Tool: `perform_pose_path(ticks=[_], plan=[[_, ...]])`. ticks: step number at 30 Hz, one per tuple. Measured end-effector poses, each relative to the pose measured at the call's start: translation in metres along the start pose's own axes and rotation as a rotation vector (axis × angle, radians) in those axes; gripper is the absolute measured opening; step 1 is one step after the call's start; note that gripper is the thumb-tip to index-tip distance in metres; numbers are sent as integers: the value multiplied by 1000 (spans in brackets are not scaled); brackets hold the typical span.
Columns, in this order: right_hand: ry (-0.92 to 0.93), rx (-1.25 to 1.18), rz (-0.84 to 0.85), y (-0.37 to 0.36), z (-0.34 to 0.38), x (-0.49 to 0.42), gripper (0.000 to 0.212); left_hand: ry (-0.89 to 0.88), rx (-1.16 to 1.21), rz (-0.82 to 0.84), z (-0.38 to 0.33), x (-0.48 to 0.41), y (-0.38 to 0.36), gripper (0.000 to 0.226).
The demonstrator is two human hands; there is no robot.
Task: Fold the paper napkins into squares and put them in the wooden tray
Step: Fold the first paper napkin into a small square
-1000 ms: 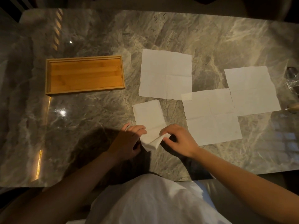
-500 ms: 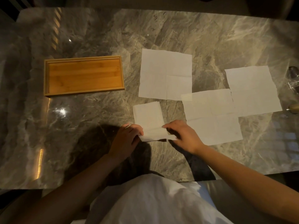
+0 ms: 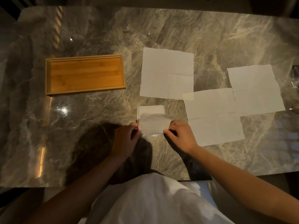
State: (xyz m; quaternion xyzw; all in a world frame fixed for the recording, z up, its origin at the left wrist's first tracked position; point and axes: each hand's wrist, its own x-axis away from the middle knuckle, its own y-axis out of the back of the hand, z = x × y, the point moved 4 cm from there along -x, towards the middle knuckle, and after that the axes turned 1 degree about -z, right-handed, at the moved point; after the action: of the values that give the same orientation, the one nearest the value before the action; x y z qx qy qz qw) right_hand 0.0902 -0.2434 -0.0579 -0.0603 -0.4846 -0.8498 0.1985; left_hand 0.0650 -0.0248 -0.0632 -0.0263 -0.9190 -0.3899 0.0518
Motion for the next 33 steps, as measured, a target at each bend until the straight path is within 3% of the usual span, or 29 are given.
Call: perform_pose_path(ticks=[13,16,26,33], plan=[[-164,-135,-30,-4,-2,-2,30,152,70,-50,-3,-10,0,21],[-181,-155,-41,-3,0,-2,27,157,83,-46,-1,-6,-1,21],[-179,-138,-51,-4,2,-1,22,76,-8,-15,-2,4,-2,48],[-129,-126,-59,-2,6,3,20,68,-66,5,-3,5,-4,51]])
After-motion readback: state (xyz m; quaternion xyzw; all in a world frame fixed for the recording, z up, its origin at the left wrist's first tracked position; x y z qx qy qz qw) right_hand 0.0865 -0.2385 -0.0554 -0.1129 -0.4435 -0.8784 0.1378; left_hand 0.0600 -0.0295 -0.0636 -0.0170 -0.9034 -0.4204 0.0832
